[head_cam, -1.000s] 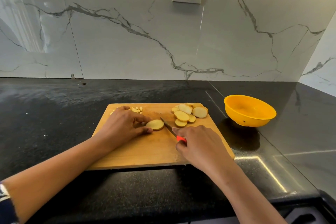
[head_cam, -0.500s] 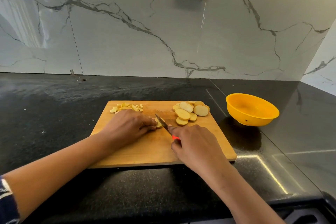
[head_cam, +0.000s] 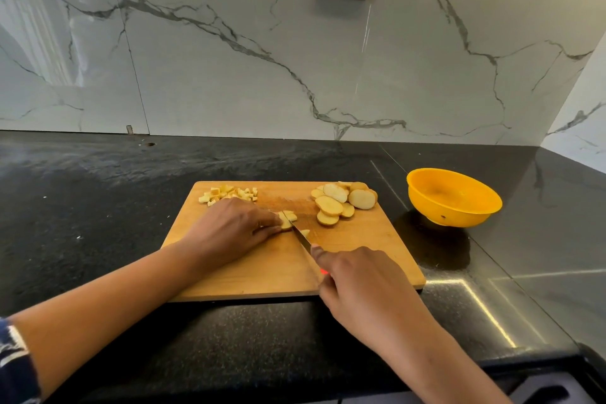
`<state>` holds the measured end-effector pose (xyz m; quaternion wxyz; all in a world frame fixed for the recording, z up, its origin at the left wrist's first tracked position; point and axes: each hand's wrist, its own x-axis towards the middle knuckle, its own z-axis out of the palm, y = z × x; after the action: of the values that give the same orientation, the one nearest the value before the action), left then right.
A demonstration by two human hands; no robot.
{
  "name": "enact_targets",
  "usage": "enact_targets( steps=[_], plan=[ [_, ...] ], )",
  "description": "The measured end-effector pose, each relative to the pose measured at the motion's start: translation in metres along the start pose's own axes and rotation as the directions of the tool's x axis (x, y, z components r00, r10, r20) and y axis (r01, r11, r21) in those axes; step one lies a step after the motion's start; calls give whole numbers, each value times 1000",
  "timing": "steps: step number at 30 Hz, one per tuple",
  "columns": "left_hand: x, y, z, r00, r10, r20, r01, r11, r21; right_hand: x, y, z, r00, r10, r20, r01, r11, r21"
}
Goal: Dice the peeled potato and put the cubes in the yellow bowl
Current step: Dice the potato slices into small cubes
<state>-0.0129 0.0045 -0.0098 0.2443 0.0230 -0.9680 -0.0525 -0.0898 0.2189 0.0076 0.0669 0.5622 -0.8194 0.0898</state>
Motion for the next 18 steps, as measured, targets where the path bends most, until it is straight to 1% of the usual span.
enact_targets(
  steps=[5, 7, 12, 18],
  plan=[
    [-5, -4, -2, 986, -166, -1, 165, 983, -79, 17, 5, 4, 996, 62, -67, -56, 994, 96],
    [-6, -7, -2, 982, -190, 3, 190, 978, -89, 23, 5, 4, 993, 82, -82, -70, 988, 137],
    [-6, -11, 1, 987, -156, -33, 151, 982, -115, 26, 0, 8, 991, 73, -115, -53, 984, 169],
    [-4, -13, 2, 989, -147, -34, 142, 984, -108, 27, -6, 10, 993, 44, -109, -35, 996, 84]
  ],
)
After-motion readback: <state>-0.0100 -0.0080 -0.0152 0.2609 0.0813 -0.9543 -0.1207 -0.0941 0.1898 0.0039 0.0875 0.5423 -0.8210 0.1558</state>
